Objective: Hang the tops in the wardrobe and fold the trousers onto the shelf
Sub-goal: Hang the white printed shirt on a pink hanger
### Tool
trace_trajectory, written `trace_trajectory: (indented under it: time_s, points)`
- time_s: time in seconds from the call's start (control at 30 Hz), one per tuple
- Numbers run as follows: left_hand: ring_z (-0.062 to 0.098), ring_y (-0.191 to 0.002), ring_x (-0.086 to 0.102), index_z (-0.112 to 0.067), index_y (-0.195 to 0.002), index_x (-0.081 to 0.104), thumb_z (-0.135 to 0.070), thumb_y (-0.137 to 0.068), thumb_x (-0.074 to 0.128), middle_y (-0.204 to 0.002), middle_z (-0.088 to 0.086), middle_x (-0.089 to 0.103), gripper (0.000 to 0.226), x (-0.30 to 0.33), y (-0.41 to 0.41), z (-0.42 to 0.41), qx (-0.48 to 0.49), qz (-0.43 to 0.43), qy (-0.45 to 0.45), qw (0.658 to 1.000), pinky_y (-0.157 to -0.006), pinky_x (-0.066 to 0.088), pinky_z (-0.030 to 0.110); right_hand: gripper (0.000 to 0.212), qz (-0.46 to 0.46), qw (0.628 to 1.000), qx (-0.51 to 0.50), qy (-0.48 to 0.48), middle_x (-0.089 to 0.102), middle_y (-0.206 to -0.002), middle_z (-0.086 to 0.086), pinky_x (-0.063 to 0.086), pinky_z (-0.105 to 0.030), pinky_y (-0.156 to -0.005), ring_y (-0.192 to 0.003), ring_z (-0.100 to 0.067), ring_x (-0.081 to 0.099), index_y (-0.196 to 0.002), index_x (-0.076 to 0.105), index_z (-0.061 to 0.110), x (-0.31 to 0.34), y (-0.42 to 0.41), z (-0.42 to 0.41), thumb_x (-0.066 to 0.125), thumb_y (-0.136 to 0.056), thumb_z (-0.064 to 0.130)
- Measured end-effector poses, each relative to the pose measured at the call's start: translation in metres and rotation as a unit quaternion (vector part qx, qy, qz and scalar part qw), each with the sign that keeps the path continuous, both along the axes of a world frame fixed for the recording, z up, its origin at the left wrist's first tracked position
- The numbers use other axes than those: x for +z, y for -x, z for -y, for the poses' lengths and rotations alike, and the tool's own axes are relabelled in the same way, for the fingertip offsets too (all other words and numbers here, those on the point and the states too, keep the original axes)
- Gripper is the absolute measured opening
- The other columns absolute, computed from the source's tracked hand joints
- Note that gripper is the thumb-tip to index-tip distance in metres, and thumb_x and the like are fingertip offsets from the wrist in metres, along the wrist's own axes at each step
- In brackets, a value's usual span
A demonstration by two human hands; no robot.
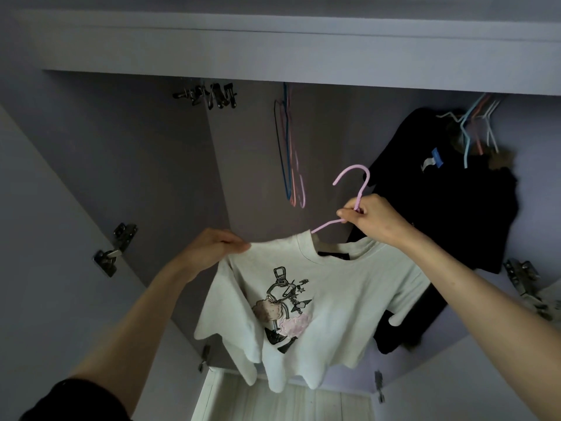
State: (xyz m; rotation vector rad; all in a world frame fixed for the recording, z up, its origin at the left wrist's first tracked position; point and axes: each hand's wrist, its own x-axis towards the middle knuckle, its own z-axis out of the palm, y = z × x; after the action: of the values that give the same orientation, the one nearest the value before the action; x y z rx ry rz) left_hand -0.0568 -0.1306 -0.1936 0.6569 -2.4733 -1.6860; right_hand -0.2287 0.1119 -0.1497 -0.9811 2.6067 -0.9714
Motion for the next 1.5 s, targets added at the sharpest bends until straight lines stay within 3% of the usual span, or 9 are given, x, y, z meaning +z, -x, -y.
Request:
trace_trajectory:
  time_s: [0.23, 0.37, 0.5, 0.6, 0.8, 0.97, 1.1, 1.3, 1.5]
  points:
    - [0.011, -0.075, 0.052, -0.003, -0.087, 0.072, -0.006, -0.086, 0.064, -0.077, -0.001, 0.054, 0.008, 0.003, 0.001, -0.009, 0.064, -0.133, 0.137, 0.979, -0.071, 0.039, 0.010, 0.031, 0.030, 0.998, -0.016, -0.062, 0.052, -0.060, -0.006, 0.037, -0.029, -0.060, -0.059, -0.017, 0.046, -0.062, 0.063, 0.016, -0.002, 0.000, -0.001, 0.058, -0.092, 0.023]
    - [0.019, -0.089, 0.059, -0.019, -0.087, 0.074, -0.026, -0.086, 0.066, -0.081, -0.009, 0.056, 0.011, 0.006, -0.001, 0.003, 0.019, -0.051, 0.312, 0.948, -0.092, 0.038, 0.036, 0.028, 0.030, 0.998, -0.033, -0.047, 0.052, -0.063, -0.008, 0.046, -0.036, -0.067, -0.068, -0.025, 0.051, -0.067, 0.066, 0.013, -0.001, 0.000, -0.001, 0.057, -0.092, 0.022]
    - [0.017, -0.121, 0.044, -0.029, -0.124, 0.059, -0.044, -0.087, 0.059, -0.123, -0.007, 0.054, 0.039, 0.009, 0.003, -0.011, -0.022, -0.037, 0.419, 0.907, -0.093, 0.020, 0.031, 0.025, 0.040, 0.999, 0.008, -0.025, 0.043, -0.053, -0.002, 0.052, -0.055, -0.076, -0.063, -0.026, 0.049, -0.071, 0.068, 0.014, 0.008, -0.009, 0.010, 0.057, -0.092, 0.021]
    - [0.018, -0.118, 0.051, -0.026, -0.126, 0.056, -0.043, -0.093, 0.050, -0.127, -0.007, 0.058, 0.038, 0.003, 0.016, -0.039, -0.105, -0.047, 0.478, 0.871, -0.090, 0.020, 0.028, 0.025, 0.043, 0.998, 0.036, -0.026, 0.037, -0.046, 0.005, 0.054, -0.052, -0.075, -0.056, -0.020, 0.048, -0.077, 0.070, 0.012, 0.011, -0.020, 0.023, 0.057, -0.093, 0.025]
    - [0.027, -0.078, 0.063, -0.007, -0.090, 0.072, -0.012, -0.089, 0.062, -0.081, 0.004, 0.070, 0.011, 0.004, 0.023, -0.050, -0.015, -0.139, 0.323, 0.936, -0.071, 0.035, 0.015, 0.028, 0.114, 0.991, 0.062, 0.034, 0.064, -0.071, 0.003, 0.057, -0.036, -0.080, -0.074, -0.017, 0.065, -0.091, 0.070, 0.003, 0.028, -0.021, 0.015, 0.061, -0.091, 0.030]
    - [0.014, -0.068, 0.058, -0.005, -0.091, 0.073, -0.006, -0.087, 0.064, -0.078, 0.003, 0.070, 0.010, 0.007, 0.023, -0.043, 0.049, -0.179, 0.273, 0.944, -0.062, 0.033, 0.004, 0.022, 0.175, 0.979, 0.092, 0.055, 0.073, -0.098, 0.001, 0.046, -0.028, -0.094, -0.099, -0.012, 0.066, -0.107, 0.069, 0.016, 0.026, 0.000, -0.026, 0.062, -0.089, 0.027]
    - [-0.006, -0.051, 0.051, -0.006, -0.088, 0.073, -0.007, -0.087, 0.064, -0.056, -0.015, 0.056, 0.009, 0.009, 0.020, -0.029, 0.074, -0.175, 0.256, 0.948, -0.054, 0.034, 0.004, 0.036, 0.118, 0.993, 0.005, -0.020, 0.056, -0.081, -0.014, 0.039, -0.033, -0.072, -0.079, -0.018, 0.053, -0.101, 0.058, -0.017, -0.010, 0.017, -0.054, 0.065, -0.088, 0.016]
    - [0.009, -0.065, 0.055, -0.004, -0.091, 0.074, -0.005, -0.085, 0.065, -0.076, 0.003, 0.069, 0.010, 0.008, 0.018, -0.022, 0.063, -0.163, 0.283, 0.943, -0.062, 0.032, -0.003, 0.023, 0.101, 0.994, 0.007, 0.032, 0.066, -0.097, -0.028, 0.048, -0.048, -0.091, -0.100, -0.032, 0.063, -0.096, 0.070, -0.004, -0.010, 0.019, -0.060, 0.064, -0.089, 0.017]
    - [0.000, -0.066, 0.058, -0.006, -0.092, 0.075, -0.006, -0.084, 0.067, -0.078, -0.007, 0.067, 0.011, -0.003, 0.016, -0.030, 0.050, -0.162, 0.212, 0.962, -0.066, 0.037, 0.001, 0.034, 0.162, 0.980, 0.113, -0.034, 0.069, -0.112, 0.003, 0.047, -0.021, -0.095, -0.106, -0.002, 0.062, -0.119, 0.065, 0.017, 0.022, 0.000, -0.045, 0.068, -0.086, 0.021]
